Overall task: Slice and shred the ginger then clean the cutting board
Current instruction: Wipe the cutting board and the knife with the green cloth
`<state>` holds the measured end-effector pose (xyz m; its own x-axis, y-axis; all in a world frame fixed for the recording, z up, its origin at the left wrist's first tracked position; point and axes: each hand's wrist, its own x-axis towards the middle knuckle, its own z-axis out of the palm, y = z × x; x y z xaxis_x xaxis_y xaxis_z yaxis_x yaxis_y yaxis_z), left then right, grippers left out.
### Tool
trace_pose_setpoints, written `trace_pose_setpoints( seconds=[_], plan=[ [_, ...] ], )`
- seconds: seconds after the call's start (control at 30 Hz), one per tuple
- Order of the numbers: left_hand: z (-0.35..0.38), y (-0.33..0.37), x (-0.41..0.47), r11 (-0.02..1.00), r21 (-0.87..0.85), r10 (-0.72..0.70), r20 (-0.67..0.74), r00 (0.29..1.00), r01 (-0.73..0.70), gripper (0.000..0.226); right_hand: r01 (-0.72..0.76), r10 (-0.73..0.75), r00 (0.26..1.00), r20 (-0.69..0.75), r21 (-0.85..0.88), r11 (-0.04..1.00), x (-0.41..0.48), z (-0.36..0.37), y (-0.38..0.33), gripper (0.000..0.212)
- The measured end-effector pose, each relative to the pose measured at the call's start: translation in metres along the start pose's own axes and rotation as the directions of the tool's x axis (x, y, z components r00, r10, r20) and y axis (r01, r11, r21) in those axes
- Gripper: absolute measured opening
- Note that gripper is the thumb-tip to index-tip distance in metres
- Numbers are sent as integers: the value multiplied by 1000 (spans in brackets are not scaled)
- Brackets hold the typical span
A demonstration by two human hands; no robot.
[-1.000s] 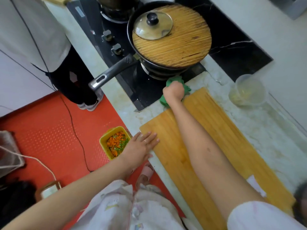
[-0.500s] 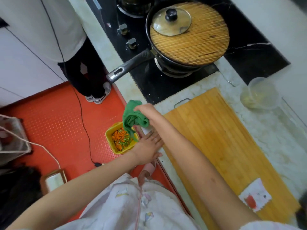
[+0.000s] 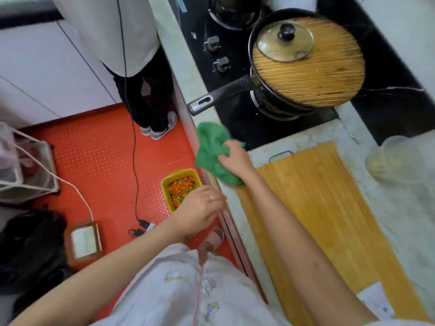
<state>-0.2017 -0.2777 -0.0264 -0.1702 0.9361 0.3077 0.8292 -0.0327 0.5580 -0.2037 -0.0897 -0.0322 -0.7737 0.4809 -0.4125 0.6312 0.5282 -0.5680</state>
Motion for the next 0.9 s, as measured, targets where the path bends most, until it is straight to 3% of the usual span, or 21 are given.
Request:
trace_pose_setpoints(
  seconds=[0.07,0.1,0.2,0.23,0.33,0.47,0.53,0.6,0.7,0.8,0.9],
  plan=[
    [-14,-4,-16,995,-67,-89,-163,983,79,26,80,-89,981,174,56,995,-18,21,-15,40],
    [-21,-8,-23,987,-89,-152,-224,963,135,27,139,-153,970,188,88,986,-27,29,-20,36],
    [-39,-23,-33,946,-119,-323,-336,885,300,28,358,-359,929,-95,-27,933,-40,40,-33,31],
    [-42,-28,-34,933,-127,-360,-359,861,337,27,392,-403,906,-126,-103,914,-39,40,-37,33],
    [-48,-39,-36,885,-172,-463,-421,780,433,27,436,-430,899,79,-223,872,-33,37,-44,36],
    [-56,-42,-31,843,-249,-535,-477,697,477,27,417,-426,901,-79,-106,903,-33,33,-49,35],
    [-58,-41,-24,844,-268,-535,-473,699,464,27,427,-437,898,-52,-131,895,-33,32,-47,35],
    [-55,-40,-20,858,-247,-513,-454,729,451,27,437,-450,882,-139,-114,892,-38,33,-44,34],
    [-51,-37,-11,874,-219,-485,-384,786,433,26,420,-429,900,-73,-118,900,-41,26,-37,33],
    [-45,-33,1,862,-205,-505,-273,819,463,32,379,-351,912,-212,109,919,-52,3,-33,34],
    [-46,-23,22,843,-283,-515,-183,837,457,66,440,-388,894,-223,271,856,-71,-32,-25,34]
  ],
)
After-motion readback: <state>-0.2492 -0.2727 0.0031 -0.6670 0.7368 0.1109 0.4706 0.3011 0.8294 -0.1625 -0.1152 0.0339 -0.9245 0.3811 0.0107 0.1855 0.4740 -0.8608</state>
